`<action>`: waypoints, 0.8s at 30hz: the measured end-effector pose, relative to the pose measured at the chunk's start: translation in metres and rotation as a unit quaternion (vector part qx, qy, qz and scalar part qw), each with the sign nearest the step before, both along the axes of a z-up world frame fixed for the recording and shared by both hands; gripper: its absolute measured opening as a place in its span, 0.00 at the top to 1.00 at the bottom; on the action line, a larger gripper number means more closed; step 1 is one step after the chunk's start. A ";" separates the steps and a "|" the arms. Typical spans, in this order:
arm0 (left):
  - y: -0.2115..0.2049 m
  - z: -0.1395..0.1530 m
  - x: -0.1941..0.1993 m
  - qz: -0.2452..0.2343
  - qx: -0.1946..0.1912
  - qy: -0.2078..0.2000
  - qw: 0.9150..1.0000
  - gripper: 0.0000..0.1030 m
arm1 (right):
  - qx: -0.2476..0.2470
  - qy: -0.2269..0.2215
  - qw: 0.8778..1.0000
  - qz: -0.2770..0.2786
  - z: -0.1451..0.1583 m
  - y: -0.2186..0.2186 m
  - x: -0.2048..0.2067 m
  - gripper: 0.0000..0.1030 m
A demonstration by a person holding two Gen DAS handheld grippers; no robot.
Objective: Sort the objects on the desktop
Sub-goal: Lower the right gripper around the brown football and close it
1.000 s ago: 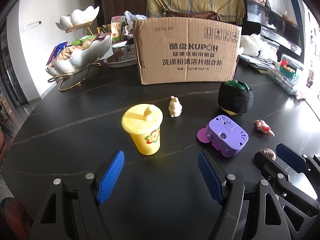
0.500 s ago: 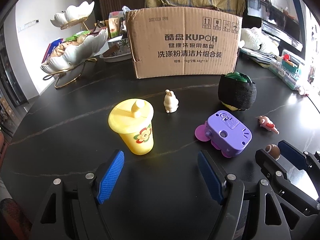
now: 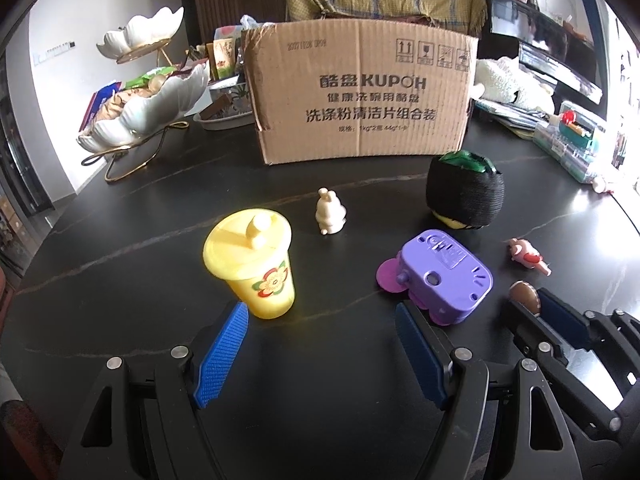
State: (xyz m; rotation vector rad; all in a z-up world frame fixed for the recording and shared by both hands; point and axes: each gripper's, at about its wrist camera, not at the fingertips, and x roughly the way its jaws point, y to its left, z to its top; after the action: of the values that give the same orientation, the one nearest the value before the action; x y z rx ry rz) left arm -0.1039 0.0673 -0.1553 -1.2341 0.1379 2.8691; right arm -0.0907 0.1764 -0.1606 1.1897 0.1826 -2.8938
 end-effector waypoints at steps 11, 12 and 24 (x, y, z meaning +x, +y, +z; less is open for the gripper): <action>-0.002 0.005 0.002 -0.005 0.016 0.004 1.000 0.26 | 0.001 0.004 1.000 0.018 0.002 -0.014 0.004 0.83; -0.004 0.006 0.001 -0.001 0.017 0.004 1.000 0.26 | 0.000 0.005 1.000 0.016 0.003 -0.014 0.004 0.83; -0.014 0.008 0.000 0.014 0.023 0.002 1.000 0.26 | -0.029 0.017 0.999 -0.005 0.017 -0.003 -0.003 0.83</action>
State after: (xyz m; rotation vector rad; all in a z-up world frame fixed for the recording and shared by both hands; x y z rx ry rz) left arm -0.1044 0.0531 -0.1473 -1.2331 0.0549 2.8818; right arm -0.0940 0.1735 -0.1435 1.1371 0.0930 -2.9068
